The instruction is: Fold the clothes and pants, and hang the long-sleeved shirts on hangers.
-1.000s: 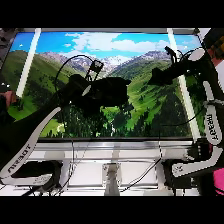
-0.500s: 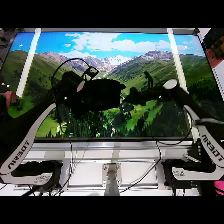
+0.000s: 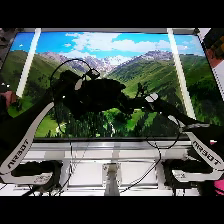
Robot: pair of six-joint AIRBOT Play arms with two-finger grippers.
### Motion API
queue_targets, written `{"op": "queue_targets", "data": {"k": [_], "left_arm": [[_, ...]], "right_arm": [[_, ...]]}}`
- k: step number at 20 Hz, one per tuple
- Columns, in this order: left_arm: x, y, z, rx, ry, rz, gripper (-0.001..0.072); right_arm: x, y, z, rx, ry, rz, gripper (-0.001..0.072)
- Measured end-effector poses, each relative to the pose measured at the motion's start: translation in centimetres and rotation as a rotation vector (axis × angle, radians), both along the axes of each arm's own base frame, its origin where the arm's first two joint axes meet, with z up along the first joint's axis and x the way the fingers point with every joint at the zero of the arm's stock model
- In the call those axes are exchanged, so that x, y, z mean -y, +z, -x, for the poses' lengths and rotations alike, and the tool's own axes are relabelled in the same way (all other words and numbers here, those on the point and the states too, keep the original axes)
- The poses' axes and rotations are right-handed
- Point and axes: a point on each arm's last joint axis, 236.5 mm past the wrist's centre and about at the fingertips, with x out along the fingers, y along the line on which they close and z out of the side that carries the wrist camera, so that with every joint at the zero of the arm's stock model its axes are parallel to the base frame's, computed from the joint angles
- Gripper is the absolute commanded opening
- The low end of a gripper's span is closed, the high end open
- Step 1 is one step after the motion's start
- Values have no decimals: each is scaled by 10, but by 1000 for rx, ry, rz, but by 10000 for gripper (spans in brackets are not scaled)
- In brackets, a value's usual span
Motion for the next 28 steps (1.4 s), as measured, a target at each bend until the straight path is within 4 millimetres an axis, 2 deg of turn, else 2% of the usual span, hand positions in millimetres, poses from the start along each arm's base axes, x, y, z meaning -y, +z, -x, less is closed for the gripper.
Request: {"op": "queue_targets", "data": {"k": [7, 9, 10, 11, 12, 16, 21, 22, 24, 28], "left_arm": [[0, 0, 0, -2, -9, -4, 329], [0, 0, 0, -2, -9, -4, 329], [0, 0, 0, -2, -9, -5, 329], [0, 0, 0, 0, -9, -4, 329], [0, 0, -1, 2, -10, -2, 329], [1, 1, -2, 10, -12, 3, 329], [13, 9, 3, 17, -22, 41, 327], [16, 12, 4, 22, -25, 52, 301], [19, 18, 6, 31, -33, 66, 11], [22, 24, 8, 36, -46, 74, 14]], "right_arm": [[-4, -28, -5, -90, -138, 12, 538], [-4, -29, -13, -75, -175, 17, 299], [-4, -26, -18, -62, -191, 17, 217], [-4, -24, -23, -47, -203, 17, 49], [-4, -21, -29, -29, -212, 19, 15], [-1, -18, -38, 22, -208, 49, 11], [4, -27, -37, 43, -174, 110, 11], [6, -29, -37, 44, -173, 119, 12], [7, -31, -37, 47, -169, 131, 12], [9, -32, -37, 50, -167, 140, 12]]}}
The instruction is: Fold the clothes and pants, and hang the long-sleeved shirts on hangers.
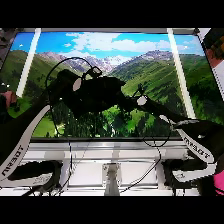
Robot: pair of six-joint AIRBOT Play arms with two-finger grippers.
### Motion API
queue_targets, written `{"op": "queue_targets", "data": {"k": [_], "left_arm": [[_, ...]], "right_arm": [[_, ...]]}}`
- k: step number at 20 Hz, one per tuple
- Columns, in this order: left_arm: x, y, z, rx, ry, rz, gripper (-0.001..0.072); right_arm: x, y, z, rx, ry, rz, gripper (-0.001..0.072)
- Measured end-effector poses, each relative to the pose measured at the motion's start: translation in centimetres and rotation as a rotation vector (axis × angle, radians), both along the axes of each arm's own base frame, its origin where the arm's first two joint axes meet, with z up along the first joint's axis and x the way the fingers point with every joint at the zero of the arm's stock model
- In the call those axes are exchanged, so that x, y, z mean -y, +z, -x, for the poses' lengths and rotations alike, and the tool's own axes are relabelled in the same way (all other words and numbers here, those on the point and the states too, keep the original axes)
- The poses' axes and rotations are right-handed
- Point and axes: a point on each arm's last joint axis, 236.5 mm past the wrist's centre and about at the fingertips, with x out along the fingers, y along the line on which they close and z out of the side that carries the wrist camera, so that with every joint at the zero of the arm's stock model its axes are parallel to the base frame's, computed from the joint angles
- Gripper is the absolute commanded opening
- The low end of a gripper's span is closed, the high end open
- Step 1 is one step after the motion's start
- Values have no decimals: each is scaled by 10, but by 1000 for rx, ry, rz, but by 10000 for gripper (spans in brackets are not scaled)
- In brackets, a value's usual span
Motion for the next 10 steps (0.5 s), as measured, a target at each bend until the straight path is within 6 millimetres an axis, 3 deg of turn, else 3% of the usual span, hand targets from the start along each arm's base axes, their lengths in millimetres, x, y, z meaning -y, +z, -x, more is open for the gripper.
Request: {"op": "queue_targets", "data": {"k": [5, 8, 10], "left_arm": [[-5, 3, -2, 14, -20, -26, 11], [-43, 16, -28, 119, 38, -140, 10], [-76, 26, -48, 186, 125, -168, 9]], "right_arm": [[1, -1, 0, -1, 2, 3, 12], [14, -4, -3, -22, -2, 10, 12], [38, -8, -7, -44, 3, 38, 12]]}}
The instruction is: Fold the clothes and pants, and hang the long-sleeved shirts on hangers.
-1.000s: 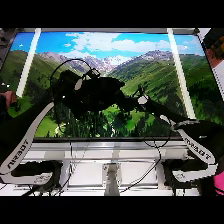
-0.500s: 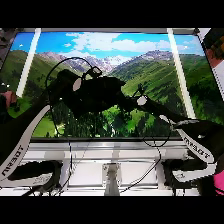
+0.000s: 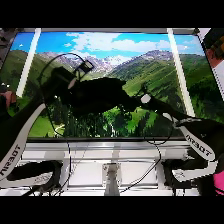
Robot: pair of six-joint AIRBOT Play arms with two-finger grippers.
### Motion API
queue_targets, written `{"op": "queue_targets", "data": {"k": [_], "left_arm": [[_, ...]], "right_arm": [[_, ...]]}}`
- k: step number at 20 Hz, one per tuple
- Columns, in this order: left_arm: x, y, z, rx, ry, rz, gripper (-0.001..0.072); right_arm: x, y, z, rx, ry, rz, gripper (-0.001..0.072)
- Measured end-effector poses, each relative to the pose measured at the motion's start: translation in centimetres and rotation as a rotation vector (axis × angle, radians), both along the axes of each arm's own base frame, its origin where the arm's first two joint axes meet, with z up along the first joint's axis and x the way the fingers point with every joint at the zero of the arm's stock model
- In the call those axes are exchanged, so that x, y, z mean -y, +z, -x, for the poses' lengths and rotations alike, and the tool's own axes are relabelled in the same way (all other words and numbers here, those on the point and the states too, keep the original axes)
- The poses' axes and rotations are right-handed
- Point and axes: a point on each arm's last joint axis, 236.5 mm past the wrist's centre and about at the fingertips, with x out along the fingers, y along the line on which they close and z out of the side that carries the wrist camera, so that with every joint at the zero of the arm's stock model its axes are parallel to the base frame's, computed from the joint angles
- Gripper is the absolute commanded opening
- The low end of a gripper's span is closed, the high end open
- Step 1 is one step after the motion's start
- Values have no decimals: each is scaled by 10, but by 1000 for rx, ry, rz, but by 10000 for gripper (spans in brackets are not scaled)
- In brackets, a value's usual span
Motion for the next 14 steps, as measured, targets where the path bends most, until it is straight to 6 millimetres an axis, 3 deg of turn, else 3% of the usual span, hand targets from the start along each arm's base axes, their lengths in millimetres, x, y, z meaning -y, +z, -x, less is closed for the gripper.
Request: {"op": "queue_targets", "data": {"k": [3, 5, 7, 10, 11, 12, 13, 14], "left_arm": [[-51, 9, -23, 78, 145, 32, 10], [-67, 10, -32, 109, 212, 93, 10], [-68, 12, -41, 145, 238, 163, 10], [-48, 20, -60, 222, 216, 266, 10], [-39, 24, -68, 255, 203, 300, 10], [-31, 26, -74, 280, 199, 334, 11], [-24, 26, -81, 305, 193, 361, 12], [-19, 24, -86, 317, 193, 383, 12]], "right_arm": [[52, -7, 1, -52, 41, 64, 11], [81, -5, -1, -67, 77, 92, 11], [98, 9, -11, -39, 117, 109, 11], [112, 41, -45, 72, 142, 148, 18], [118, 54, -62, 127, 135, 172, 158], [124, 66, -80, 185, 120, 194, 525], [131, 81, -99, 253, 97, 222, 686], [137, 99, -117, 323, 71, 245, 682]]}}
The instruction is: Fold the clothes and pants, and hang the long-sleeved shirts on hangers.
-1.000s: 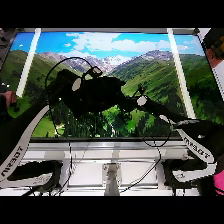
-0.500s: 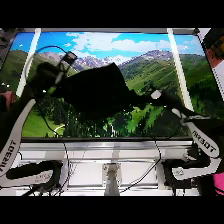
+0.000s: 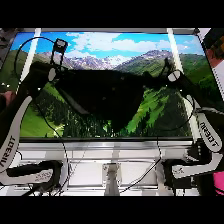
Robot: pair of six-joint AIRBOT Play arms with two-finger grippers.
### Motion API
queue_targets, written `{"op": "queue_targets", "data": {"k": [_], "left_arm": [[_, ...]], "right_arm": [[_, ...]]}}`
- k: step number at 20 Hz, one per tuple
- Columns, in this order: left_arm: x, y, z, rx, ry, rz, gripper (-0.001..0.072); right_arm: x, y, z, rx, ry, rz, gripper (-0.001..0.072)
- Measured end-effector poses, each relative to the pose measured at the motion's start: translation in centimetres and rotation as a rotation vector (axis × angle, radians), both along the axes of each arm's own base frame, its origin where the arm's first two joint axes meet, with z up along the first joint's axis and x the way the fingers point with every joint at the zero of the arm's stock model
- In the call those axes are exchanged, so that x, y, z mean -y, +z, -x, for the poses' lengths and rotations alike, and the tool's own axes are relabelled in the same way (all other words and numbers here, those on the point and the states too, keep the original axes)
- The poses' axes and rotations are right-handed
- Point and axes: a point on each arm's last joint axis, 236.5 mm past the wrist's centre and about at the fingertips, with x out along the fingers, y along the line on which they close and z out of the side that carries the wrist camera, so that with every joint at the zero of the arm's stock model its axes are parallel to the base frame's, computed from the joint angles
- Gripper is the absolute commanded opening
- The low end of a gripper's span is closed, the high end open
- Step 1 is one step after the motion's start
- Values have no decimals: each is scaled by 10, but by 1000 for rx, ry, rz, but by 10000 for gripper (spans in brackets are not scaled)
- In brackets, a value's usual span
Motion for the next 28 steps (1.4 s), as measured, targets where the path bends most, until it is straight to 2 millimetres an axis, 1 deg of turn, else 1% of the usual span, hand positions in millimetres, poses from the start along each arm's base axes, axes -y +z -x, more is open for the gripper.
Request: {"op": "queue_targets", "data": {"k": [2, 3, 4, 5, 7, 8, 10, 12, 14, 16, 17, 18, 19, 20, 21, 22, 24, 26, 28], "left_arm": [[7, -9, -6, 3, -2, 21, 12], [8, -17, -7, -8, 1, 25, 12], [8, -24, -8, -22, 6, 28, 12], [8, -32, -7, -42, 7, 23, 11], [6, -48, -2, -92, 17, 12, 12], [4, -55, 0, -115, 21, 1, 12], [-1, -67, 4, -154, 29, -20, 11], [-8, -75, 7, -182, 41, -34, 12], [-15, -79, 8, -197, 56, -41, 12], [-25, -82, 9, -209, 74, -46, 12], [-30, -83, 9, -214, 84, -46, 12], [-34, -84, 9, -216, 92, -47, 12], [-37, -85, 9, -219, 98, -48, 12], [-40, -85, 10, -223, 103, -49, 12], [-41, -85, 10, -224, 106, -49, 12], [-42, -85, 10, -224, 108, -49, 12], [-43, -86, 10, -226, 110, -48, 12], [-43, -86, 11, -228, 112, -46, 12], [-43, -86, 11, -229, 112, -45, 12]], "right_arm": [[7, 29, -23, 96, -17, 22, 676], [8, 40, -28, 120, -11, 30, 536], [7, 48, -30, 130, 4, 40, 252], [6, 50, -27, 118, 32, 54, 28], [2, 43, -13, 63, 114, 102, 11], [2, 34, -1, 16, 163, 131, 10], [1, 11, 28, -95, 247, 166, 10], [-5, -14, 64, -208, 320, 155, 9], [-20, -32, 104, -286, 369, 85, 10], [-38, -41, 144, -323, 380, -11, 12], [-47, -42, 164, -331, 375, -61, 15], [-56, -42, 180, -338, 366, -106, 62], [-66, -42, 198, -352, 357, -153, 362], [-74, -44, 211, -367, 342, -184, 656], [-81, -47, 221, -385, 317, -209, 683], [-85, -50, 226, -395, 295, -219, 683], [-91, -58, 229, -409, 234, -236, 683], [-92, -66, 228, -428, 174, -246, 683], [-96, -73, 230, -456, 143, -265, 683]]}}
